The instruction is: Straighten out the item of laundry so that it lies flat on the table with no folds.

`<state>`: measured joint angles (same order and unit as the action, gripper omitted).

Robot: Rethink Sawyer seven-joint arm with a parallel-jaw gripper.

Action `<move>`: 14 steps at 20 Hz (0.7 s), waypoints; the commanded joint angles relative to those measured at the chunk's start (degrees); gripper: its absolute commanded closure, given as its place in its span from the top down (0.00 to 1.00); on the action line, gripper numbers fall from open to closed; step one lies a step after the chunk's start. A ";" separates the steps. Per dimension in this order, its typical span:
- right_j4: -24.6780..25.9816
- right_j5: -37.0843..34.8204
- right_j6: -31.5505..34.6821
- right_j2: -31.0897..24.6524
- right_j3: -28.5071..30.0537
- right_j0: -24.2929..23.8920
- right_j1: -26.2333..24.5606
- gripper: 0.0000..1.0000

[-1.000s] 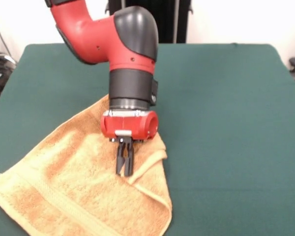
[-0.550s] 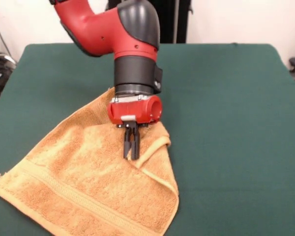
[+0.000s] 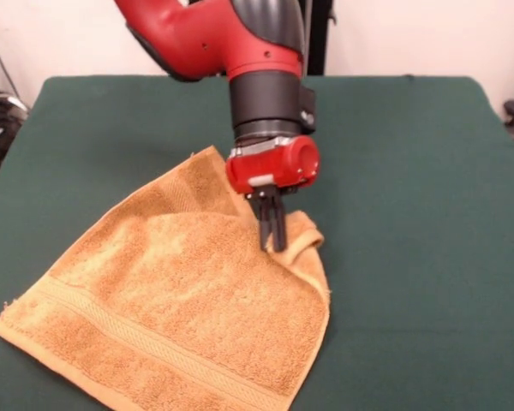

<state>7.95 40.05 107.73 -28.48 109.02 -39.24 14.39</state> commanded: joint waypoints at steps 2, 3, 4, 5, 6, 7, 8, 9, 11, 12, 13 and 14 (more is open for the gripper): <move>-1.01 -2.15 17.54 -7.29 4.49 0.93 2.09 0.00; -1.00 -2.52 17.74 -7.58 4.52 0.77 2.39 0.00; -0.89 -3.17 17.71 -7.66 4.43 0.57 2.70 0.00; -0.78 -3.82 17.69 -7.74 4.34 0.37 3.00 0.00; -0.59 -4.34 17.67 -7.73 4.15 0.21 3.10 0.00; -0.58 -4.49 17.68 -7.65 3.97 0.24 3.14 0.00; -0.71 -4.78 17.77 -7.75 3.88 0.19 3.31 0.00; -0.94 -4.79 17.76 -7.67 3.77 0.39 3.42 0.00; -1.31 -4.83 17.86 -7.90 3.63 0.55 3.52 0.00; -1.50 -4.96 17.90 -8.05 3.57 0.53 3.64 0.00; -1.78 -5.04 18.06 -8.29 3.73 0.52 3.87 0.00; -2.12 -5.26 18.21 -8.58 3.91 0.54 4.14 0.00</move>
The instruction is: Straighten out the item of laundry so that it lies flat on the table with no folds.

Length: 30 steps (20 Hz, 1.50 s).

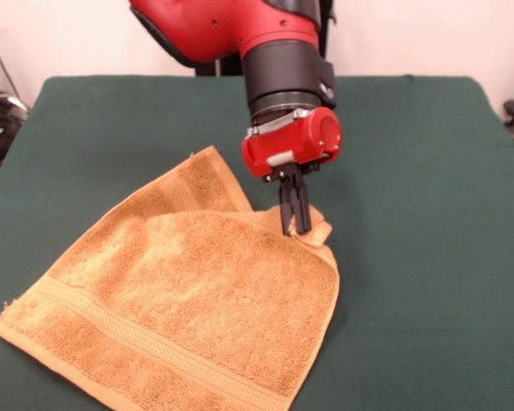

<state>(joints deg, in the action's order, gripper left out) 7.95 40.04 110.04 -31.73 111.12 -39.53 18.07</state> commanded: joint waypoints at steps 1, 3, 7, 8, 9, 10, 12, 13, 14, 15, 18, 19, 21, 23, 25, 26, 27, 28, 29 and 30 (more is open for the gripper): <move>-2.36 -5.35 16.18 -5.78 2.19 0.73 0.80 0.00; -1.97 -5.93 16.88 -7.34 3.10 0.02 1.30 0.00; 1.41 -10.29 16.80 -12.60 5.51 -2.94 0.68 0.00; 2.31 -12.47 16.04 -14.03 6.12 -3.61 0.34 0.00; 3.23 -14.23 15.24 -15.40 6.77 -4.18 -0.12 0.00; 4.10 -14.31 15.08 -16.53 7.36 -4.41 -0.82 0.00; 6.05 -13.16 14.86 -17.97 8.50 -4.51 -1.91 0.00; 7.36 -13.60 14.29 -18.77 9.02 -4.92 -2.58 0.00; 8.17 -13.59 14.08 -19.49 9.90 -5.38 -2.71 0.00; 8.58 -12.92 14.00 -19.37 10.72 -5.47 -2.65 0.00; 10.02 -12.08 13.04 -17.81 12.39 -5.81 -2.85 0.00; 11.02 -12.15 12.83 -17.62 12.34 -6.17 -3.77 0.00; 12.59 -12.03 12.43 -17.00 12.15 -6.29 -5.25 0.00; 13.35 -11.89 12.10 -16.11 11.81 -5.69 -5.87 0.00; 14.11 -11.25 11.52 -14.79 11.09 -4.61 -6.41 0.00; 15.23 -10.70 11.28 -14.28 10.38 -4.47 -7.36 0.00; 16.35 -10.15 11.04 -13.77 9.68 -4.33 -8.30 0.00; 16.90 -9.36 10.98 -12.92 9.29 -4.10 -8.95 0.00; 16.67 -8.31 10.82 -11.48 8.34 -3.36 -9.28 0.00; 16.44 -7.26 10.65 -10.04 7.40 -2.61 -9.61 0.00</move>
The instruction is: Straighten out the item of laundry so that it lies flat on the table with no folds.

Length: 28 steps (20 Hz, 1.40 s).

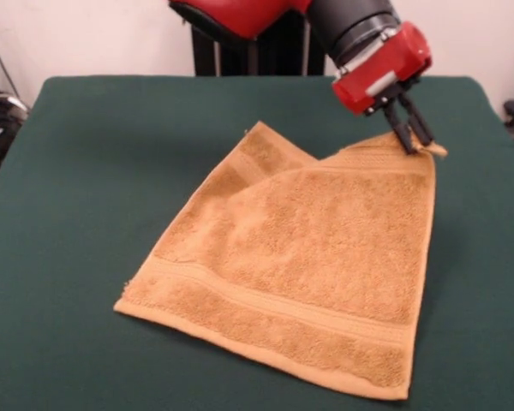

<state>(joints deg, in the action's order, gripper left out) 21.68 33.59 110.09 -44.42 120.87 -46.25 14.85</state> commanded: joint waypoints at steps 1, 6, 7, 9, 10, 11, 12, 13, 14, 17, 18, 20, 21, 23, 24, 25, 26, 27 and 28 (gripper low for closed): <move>3.08 -0.70 10.22 3.77 -3.65 4.40 -7.30 0.00; 2.48 2.01 9.86 8.05 -7.27 6.58 -9.75 0.00; 1.98 2.13 9.78 8.66 -7.44 6.93 -9.57 0.00; 1.63 2.15 9.63 9.21 -7.42 7.15 -9.05 0.00; 1.68 1.79 9.60 9.25 -7.36 6.85 -8.80 0.00; 1.81 1.80 9.41 9.56 -7.25 6.79 -8.53 0.00; 2.29 1.54 9.35 9.69 -7.37 6.46 -8.78 0.00; 2.99 1.53 9.56 9.45 -7.23 5.87 -9.16 0.00; 4.24 1.17 9.77 9.09 -7.39 4.83 -9.98 0.00; 5.31 1.19 10.50 8.64 -6.11 3.15 -10.43 0.00; 5.89 1.06 10.59 8.57 -5.88 2.46 -10.67 0.00; 7.07 0.91 10.67 8.39 -5.67 1.50 -11.24 0.00; 8.05 0.95 10.67 8.21 -5.72 0.93 -11.71 0.00; 9.31 1.06 10.77 8.33 -5.87 -0.07 -12.50 0.00; 10.07 1.19 10.89 8.49 -5.92 -0.78 -13.01 0.00; 10.75 0.39 10.67 8.83 -5.98 -1.45 -13.34 0.00; 11.55 -0.61 10.55 8.98 -6.21 -2.48 -13.78 0.00; 11.91 -1.74 10.33 9.18 -6.11 -3.20 -13.90 0.00; 12.24 -2.86 10.38 8.89 -5.99 -4.14 -14.13 0.00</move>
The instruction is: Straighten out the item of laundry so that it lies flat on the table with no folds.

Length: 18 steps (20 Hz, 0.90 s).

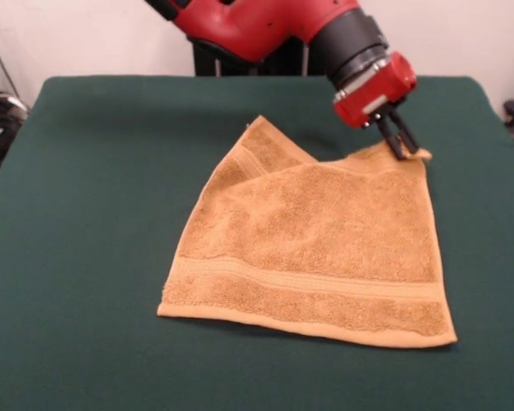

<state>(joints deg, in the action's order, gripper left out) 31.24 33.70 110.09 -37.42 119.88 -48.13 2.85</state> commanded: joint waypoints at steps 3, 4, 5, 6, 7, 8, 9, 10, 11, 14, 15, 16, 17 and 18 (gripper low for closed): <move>3.60 -7.13 9.72 1.24 -4.98 -4.04 -2.97 0.00; 3.63 -7.14 9.73 0.96 -5.03 -4.43 -3.44 1.00; 3.86 -7.15 10.07 0.50 -5.11 -4.92 -3.93 1.00; 4.08 -7.15 10.42 0.04 -5.18 -5.42 -4.41 1.00; 4.31 -7.15 10.76 -0.42 -5.25 -5.91 -4.90 1.00; 4.52 -7.37 10.72 -0.76 -5.33 -6.35 -5.11 1.00; 4.40 -7.32 10.51 -0.80 -5.38 -6.33 -4.97 1.00; 4.08 -6.75 10.21 -0.51 -5.30 -6.03 -4.62 1.00; 3.37 -5.24 9.66 0.33 -5.19 -5.06 -3.52 1.00; 1.55 -4.99 9.49 0.73 -2.88 -4.76 -1.30 1.00; 1.05 -4.29 9.59 1.09 -2.43 -4.30 -1.01 1.00; 0.78 -4.09 9.59 1.42 -1.96 -4.05 -0.68 1.00; 0.84 -4.24 9.53 1.71 -2.25 -3.90 -0.85 1.00; 0.66 -4.06 9.54 1.96 -2.02 -3.53 -0.70 1.00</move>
<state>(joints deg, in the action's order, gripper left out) 34.49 33.68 110.09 -37.26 120.39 -55.09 0.88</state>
